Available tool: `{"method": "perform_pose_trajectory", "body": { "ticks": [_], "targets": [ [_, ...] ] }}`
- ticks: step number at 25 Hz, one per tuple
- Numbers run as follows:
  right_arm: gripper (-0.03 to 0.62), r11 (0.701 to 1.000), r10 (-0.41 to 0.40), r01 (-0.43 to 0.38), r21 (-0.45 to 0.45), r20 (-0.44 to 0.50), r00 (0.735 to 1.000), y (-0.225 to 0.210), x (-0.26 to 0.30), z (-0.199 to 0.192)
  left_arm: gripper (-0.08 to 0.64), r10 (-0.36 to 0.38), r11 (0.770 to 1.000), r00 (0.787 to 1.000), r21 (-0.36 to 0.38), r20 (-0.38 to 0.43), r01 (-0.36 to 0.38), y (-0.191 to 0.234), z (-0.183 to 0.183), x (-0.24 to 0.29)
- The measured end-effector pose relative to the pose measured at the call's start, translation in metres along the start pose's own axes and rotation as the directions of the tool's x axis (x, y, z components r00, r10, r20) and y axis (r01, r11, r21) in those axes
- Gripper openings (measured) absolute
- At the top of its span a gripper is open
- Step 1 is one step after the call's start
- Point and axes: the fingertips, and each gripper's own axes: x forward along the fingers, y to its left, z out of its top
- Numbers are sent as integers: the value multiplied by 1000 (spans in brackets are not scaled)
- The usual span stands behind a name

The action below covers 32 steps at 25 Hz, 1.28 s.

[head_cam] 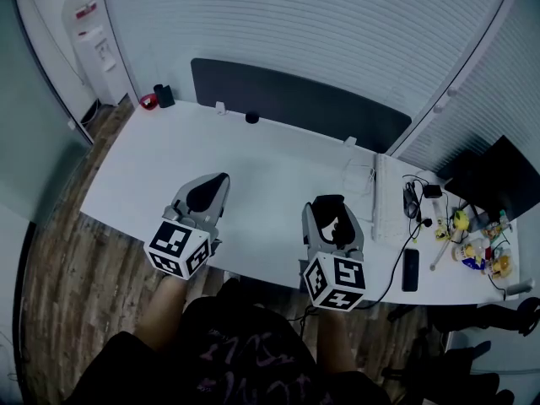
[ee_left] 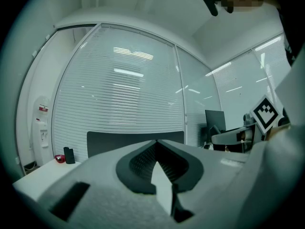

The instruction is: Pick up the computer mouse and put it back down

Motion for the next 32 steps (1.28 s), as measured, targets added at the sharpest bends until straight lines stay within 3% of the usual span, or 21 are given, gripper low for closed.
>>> {"method": "perform_pose_trajectory", "body": {
  "ticks": [32],
  "targets": [
    [293,1000,-11,16,24,-164,986,2,29,-61,-3,-7,997,992,-81,-125,-3,19,-59,17]
  ]
}}
